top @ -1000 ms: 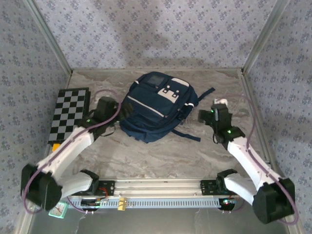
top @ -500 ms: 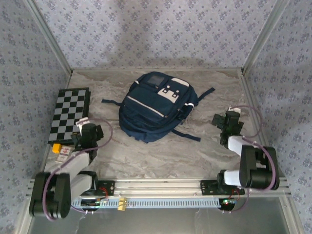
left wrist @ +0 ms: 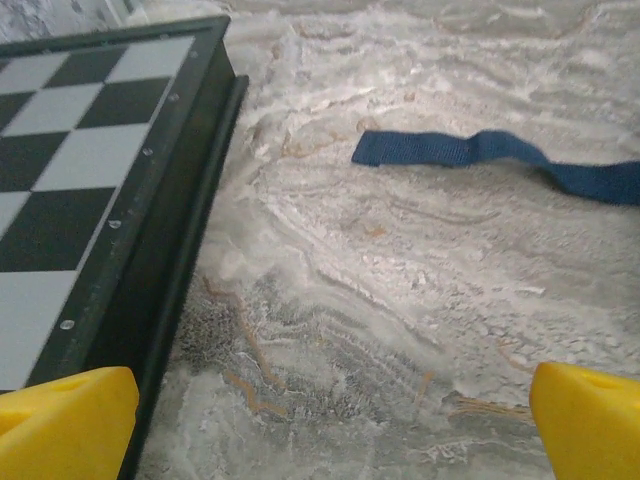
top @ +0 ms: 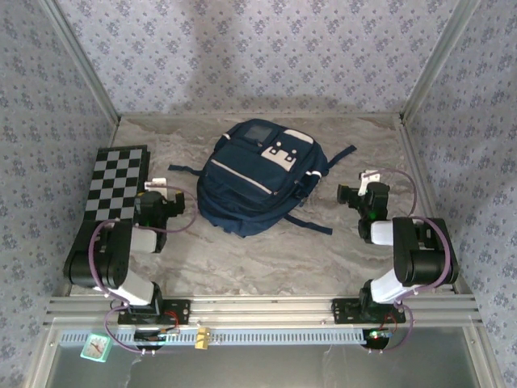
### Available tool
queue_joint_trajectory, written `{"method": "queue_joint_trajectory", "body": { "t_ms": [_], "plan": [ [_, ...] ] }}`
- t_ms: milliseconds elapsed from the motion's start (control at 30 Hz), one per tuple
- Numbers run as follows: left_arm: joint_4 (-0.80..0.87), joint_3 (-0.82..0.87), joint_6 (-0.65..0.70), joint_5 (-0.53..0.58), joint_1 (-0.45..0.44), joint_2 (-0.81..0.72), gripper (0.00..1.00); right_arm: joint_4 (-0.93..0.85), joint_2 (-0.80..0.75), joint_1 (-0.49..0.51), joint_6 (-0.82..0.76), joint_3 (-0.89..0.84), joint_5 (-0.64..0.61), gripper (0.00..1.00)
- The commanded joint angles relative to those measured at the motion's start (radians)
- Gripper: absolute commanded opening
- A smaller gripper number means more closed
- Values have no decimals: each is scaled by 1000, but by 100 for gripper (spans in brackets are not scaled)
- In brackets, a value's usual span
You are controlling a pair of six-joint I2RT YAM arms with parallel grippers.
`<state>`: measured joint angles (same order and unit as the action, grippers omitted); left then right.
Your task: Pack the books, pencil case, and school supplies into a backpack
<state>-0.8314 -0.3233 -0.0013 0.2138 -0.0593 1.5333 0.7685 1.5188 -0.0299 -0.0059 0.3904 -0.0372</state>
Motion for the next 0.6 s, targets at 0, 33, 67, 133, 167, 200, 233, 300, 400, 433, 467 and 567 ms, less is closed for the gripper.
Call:
{"method": "queue_joint_trajectory", "body": {
  "t_ms": [0, 33, 67, 133, 167, 200, 233, 300, 400, 433, 467, 567],
  "plan": [
    [12, -85, -45, -72, 59, 3, 100, 46, 6, 4, -25, -1, 4, 100],
    [-22, -73, -49, -66, 62, 5, 100, 42, 3, -1, -22, 1, 12, 100],
    [8, -81, -50, -64, 62, -3, 100, 46, 5, -2, -22, 1, 12, 100],
    [-10, -76, -49, -63, 62, 1, 100, 45, 4, -1, -22, 1, 10, 100],
    [5, -80, -50, -63, 62, 0, 100, 45, 4, -1, -23, 1, 11, 100],
    [-7, -76, -49, -63, 61, 1, 100, 45, 5, -2, -23, 1, 11, 100],
    [0, -79, -49, -64, 62, -1, 100, 45, 5, -1, -23, 1, 12, 100],
    [-3, -79, -48, -65, 62, 0, 100, 45, 4, 0, -23, 1, 10, 100],
    [0, -79, -49, -65, 62, -1, 100, 45, 4, 0, -24, 1, 11, 100],
    [-2, -79, -49, -65, 62, 0, 100, 45, 5, 1, -24, 1, 10, 100],
    [-1, -79, -49, -64, 62, -1, 100, 43, 5, 1, -25, 2, 7, 100],
    [-1, -79, -49, -66, 62, 0, 100, 35, 8, -3, -23, 7, 16, 100]
  ]
}}
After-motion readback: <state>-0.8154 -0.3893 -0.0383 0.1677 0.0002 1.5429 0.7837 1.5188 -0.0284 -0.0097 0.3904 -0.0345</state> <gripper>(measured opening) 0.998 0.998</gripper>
